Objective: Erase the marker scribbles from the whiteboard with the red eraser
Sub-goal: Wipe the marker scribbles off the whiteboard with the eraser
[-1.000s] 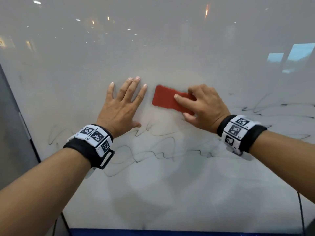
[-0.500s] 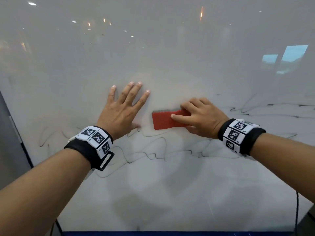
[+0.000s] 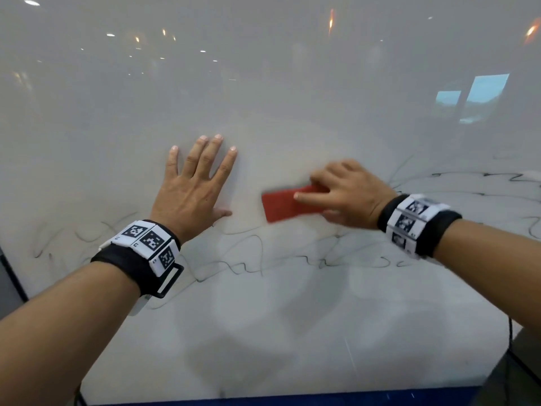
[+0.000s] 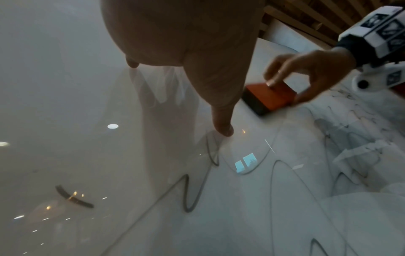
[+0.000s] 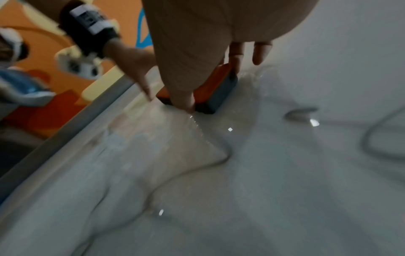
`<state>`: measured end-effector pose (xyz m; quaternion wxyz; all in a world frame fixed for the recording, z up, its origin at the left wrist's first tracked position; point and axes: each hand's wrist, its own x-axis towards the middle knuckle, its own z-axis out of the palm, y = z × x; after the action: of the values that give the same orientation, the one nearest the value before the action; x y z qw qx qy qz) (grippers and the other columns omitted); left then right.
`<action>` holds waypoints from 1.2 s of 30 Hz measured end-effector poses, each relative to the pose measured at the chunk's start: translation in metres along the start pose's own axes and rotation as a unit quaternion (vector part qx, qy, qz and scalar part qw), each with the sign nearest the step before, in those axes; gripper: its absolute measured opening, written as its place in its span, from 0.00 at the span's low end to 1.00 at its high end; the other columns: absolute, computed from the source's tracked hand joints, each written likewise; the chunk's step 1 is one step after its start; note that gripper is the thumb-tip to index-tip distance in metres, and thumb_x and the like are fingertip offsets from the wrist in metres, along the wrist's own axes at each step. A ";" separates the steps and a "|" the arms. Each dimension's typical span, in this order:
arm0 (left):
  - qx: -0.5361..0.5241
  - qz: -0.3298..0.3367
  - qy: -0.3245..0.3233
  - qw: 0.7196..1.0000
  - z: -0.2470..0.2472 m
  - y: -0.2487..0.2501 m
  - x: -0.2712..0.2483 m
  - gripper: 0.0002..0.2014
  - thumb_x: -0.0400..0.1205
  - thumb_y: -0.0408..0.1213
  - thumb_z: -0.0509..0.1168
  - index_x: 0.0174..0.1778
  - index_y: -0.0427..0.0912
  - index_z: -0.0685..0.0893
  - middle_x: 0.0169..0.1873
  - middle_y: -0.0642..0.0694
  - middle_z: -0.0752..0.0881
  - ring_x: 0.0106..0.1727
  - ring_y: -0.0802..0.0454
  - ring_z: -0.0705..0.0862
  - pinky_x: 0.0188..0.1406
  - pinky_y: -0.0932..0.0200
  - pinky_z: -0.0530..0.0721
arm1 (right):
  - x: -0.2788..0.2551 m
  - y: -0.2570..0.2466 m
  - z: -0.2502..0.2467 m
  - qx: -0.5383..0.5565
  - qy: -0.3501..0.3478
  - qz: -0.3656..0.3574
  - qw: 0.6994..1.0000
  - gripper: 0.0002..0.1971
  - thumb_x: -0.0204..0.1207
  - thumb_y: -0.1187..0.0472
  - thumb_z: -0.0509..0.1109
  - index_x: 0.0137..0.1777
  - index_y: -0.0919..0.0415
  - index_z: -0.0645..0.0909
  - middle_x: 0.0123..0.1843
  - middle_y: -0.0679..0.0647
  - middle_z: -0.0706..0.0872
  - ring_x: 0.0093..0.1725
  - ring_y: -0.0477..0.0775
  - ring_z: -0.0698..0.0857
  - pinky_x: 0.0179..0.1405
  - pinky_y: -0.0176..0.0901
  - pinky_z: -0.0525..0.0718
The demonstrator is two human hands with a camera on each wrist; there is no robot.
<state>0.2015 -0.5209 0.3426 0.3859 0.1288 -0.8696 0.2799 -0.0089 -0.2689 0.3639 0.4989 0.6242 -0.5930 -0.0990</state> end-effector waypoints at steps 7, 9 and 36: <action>-0.015 0.026 -0.008 1.000 -0.008 0.018 0.007 0.63 0.59 0.58 0.83 0.85 0.43 0.57 0.83 0.37 0.58 0.83 0.38 0.58 0.75 0.24 0.63 | 0.000 0.002 0.000 0.039 0.076 0.078 0.993 0.31 0.62 0.56 0.76 0.69 0.49 0.76 0.55 0.63 0.82 0.48 0.65 0.80 0.45 0.55 0.76; -0.017 0.055 -0.011 0.998 -0.009 0.032 0.012 0.63 0.59 0.63 0.80 0.86 0.42 0.56 0.83 0.37 0.59 0.83 0.39 0.60 0.76 0.25 0.62 | -0.007 -0.013 0.010 0.027 0.032 0.018 0.999 0.31 0.61 0.57 0.76 0.68 0.47 0.77 0.55 0.60 0.83 0.48 0.63 0.80 0.46 0.53 0.74; -0.030 0.158 0.127 0.979 0.004 0.144 0.032 0.31 0.73 0.38 0.66 0.76 0.52 0.77 0.52 0.41 0.83 0.45 0.40 0.80 0.38 0.47 0.76 | -0.085 0.060 -0.023 -0.046 -0.059 0.175 0.982 0.51 0.63 0.32 0.77 0.83 0.55 0.65 0.85 0.64 0.62 0.82 0.69 0.64 0.77 0.70 0.64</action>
<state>0.1148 -0.4070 0.3087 0.4475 -0.0587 -0.8309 0.3254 -0.0548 -0.1737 0.3796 0.5010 0.4803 -0.7162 -0.0734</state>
